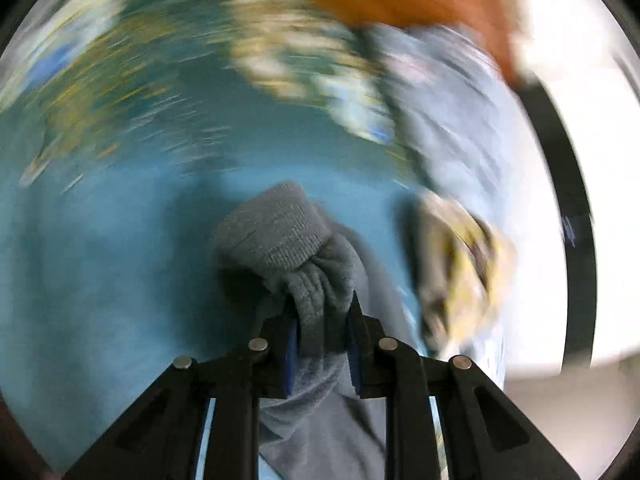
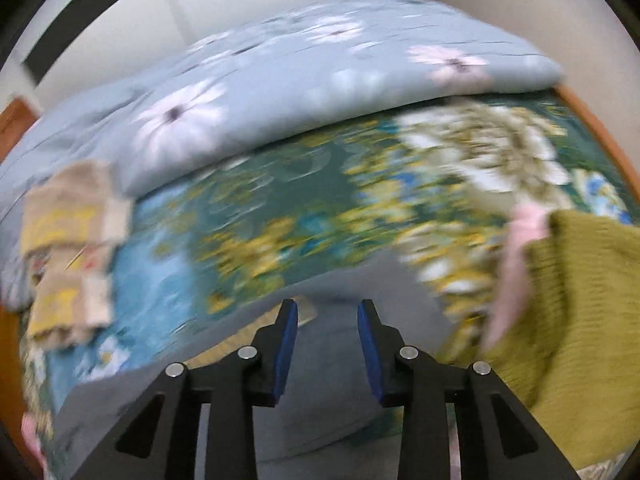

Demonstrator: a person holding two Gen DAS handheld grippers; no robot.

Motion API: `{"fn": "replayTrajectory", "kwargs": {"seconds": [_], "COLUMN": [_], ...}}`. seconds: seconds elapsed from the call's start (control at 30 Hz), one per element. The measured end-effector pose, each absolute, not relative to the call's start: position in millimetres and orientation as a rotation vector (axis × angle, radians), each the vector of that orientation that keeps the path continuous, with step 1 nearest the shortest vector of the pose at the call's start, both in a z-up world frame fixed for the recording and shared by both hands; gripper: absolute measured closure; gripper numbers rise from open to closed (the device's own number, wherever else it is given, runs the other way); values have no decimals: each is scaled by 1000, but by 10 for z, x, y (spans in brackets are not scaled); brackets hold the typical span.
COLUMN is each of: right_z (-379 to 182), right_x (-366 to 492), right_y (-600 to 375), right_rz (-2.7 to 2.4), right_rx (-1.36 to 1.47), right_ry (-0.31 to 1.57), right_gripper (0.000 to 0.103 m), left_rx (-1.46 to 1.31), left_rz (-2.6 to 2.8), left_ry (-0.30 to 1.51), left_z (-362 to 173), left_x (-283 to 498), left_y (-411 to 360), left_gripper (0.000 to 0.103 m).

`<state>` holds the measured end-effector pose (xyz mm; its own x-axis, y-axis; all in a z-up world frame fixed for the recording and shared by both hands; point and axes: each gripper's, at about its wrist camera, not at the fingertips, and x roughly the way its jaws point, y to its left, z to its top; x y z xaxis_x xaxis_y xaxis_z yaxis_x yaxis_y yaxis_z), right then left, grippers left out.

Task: Fold clothes

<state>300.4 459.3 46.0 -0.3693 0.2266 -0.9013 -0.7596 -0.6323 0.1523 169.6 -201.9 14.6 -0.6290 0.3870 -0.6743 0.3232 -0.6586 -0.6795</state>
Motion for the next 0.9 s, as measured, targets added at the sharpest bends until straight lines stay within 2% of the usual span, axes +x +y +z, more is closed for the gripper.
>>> {"fn": "replayTrajectory", "kwargs": {"seconds": [0.1, 0.17, 0.23, 0.37, 0.4, 0.43, 0.47, 0.53, 0.6, 0.77, 0.83, 0.9], "right_z": [362, 263, 160, 33, 29, 23, 10, -28, -98, -279, -369, -448], "right_x": [2660, 2372, 1999, 1410, 1280, 1151, 1020, 771, 577, 374, 327, 279], "right_y": [4066, 3571, 2965, 1822, 1564, 1305, 1047, 533, 33, -876, -1096, -1172], "right_rz": [2196, 2313, 2433, 2572, 2609, 2646, 2687, 2752, 2787, 2850, 2850, 2826], "right_rx": [-1354, -1498, -1703, -2013, -2047, -2079, -2110, -2170, -2204, -2162, -2091, -2067], "right_ry": [778, 801, 802, 674, 608, 537, 451, 266, 30, -586, -790, -901], "right_gripper": [69, 69, 69, 67, 63, 53, 49, 48, 48, 48, 48, 48], "left_rx": [-1416, -1507, -1559, -1482, -1453, -1427, -1400, -1386, -1374, -1401, -1390, -1374], "left_rz": [2502, 2505, 2490, 2356, 2309, 2263, 2214, 2148, 2110, 2125, 2097, 2070], "left_ry": [-1074, -1081, -1203, -1651, -1747, -1832, -1917, -2029, -2088, -2089, -2106, -2118], "left_z": [195, 96, -29, -307, -376, -441, -507, -612, -679, -723, -758, -767], "left_x": [1635, 1607, 1615, 1790, 1834, 1873, 1913, 1967, 1984, 1952, 1951, 2001], "left_y": [-1735, -1731, -1861, -2215, -2278, -2331, -2385, -2435, -2497, -2579, -2618, -2658], "left_gripper": [82, 82, 82, 82, 80, 76, 69, 59, 57, 52, 49, 48]}}
